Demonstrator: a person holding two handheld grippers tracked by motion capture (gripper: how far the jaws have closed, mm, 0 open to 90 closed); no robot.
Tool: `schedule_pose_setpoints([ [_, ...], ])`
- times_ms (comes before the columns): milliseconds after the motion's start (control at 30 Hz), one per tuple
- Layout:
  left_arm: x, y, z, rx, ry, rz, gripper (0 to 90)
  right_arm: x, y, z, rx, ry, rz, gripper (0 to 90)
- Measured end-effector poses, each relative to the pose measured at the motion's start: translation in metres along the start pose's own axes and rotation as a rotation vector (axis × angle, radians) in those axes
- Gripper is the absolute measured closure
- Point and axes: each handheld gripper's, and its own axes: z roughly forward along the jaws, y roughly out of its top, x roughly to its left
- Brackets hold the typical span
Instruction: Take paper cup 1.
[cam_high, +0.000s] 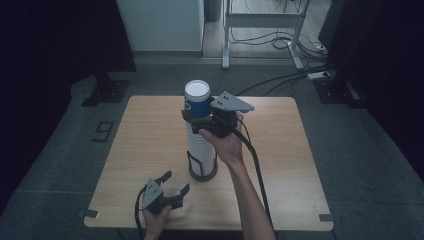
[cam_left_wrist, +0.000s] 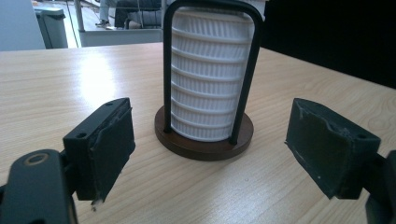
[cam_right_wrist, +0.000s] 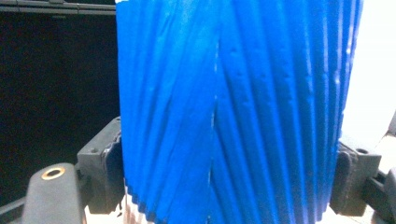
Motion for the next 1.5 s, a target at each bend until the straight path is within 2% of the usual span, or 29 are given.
schedule_pose_setpoints([
  [600, 0.0, 0.0, 0.0, -0.002, 0.001, -0.002, 15.0, 0.0, 0.019, -0.007, -0.076, -0.012, 0.023, 19.2],
  [900, -0.001, 0.0, 0.0, -0.002, 0.0, 0.004, 15.0, 0.003, 0.032, -0.009, -0.109, -0.021, -0.008, 19.6],
  [1333, 0.0, 0.0, 0.0, 0.002, -0.005, 0.001, 15.0, 0.004, 0.047, -0.016, -0.175, -0.039, -0.026, 20.4],
  [1500, -0.001, 0.0, 0.0, 0.003, -0.004, 0.006, 15.0, 0.006, 0.055, -0.023, -0.226, -0.044, -0.04, 20.7],
])
